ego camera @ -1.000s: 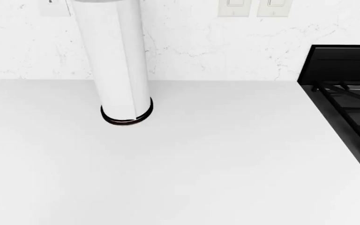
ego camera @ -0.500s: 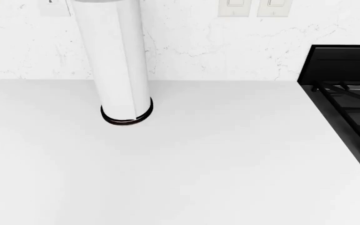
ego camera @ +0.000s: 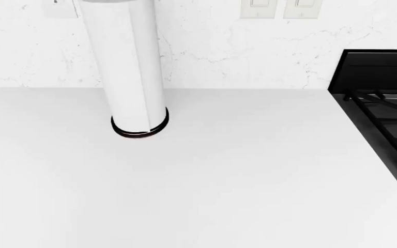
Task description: Pick and place the shaker into the drawer. Then close the cabinet.
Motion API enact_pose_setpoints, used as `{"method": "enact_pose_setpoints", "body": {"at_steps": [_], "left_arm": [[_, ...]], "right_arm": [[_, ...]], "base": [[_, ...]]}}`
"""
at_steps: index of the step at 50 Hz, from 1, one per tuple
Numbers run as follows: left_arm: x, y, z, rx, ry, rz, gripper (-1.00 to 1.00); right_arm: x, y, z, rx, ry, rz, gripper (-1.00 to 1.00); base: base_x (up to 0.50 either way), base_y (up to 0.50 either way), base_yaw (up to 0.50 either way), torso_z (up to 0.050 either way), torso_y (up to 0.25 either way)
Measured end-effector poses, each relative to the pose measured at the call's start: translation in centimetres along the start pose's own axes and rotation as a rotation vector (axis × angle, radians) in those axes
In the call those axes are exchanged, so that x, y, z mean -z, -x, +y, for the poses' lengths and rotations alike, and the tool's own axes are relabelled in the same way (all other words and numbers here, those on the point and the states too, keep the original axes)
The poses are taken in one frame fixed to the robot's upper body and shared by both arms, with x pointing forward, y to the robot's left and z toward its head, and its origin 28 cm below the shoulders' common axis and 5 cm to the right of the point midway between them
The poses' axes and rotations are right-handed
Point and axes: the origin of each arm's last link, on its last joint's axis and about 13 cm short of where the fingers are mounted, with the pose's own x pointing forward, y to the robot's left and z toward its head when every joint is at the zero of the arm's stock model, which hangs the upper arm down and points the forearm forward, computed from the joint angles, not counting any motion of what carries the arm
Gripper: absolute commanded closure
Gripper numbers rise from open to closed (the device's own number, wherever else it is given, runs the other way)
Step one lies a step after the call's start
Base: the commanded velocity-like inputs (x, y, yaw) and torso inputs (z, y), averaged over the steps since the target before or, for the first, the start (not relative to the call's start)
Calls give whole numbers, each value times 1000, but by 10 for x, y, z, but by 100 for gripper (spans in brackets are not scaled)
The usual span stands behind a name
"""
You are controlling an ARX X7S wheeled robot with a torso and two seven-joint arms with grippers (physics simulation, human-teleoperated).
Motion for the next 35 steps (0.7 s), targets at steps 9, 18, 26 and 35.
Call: {"method": "enact_pose_setpoints", "body": {"at_steps": [9,18,26,35], "left_arm": [[4,0,-3,-25,-89,-37,100],[6,0,-5,-41,-177,-52,100],[6,0,-6,-50,-194,-49,100],[5,-1,-5,-70,-156,-40,100]], "right_arm": [[3,-1,-1,1,-9,8,100],[4,0,-2,3,-19,8,100],[4,0,-2,2,-26,7,100],[3,1,-1,-1,-27,4,100]], "base": [[7,0,-2,0,0],[5,0,-1,0,0],[4,0,0,0,0],[1,3,3,0,0]]}}
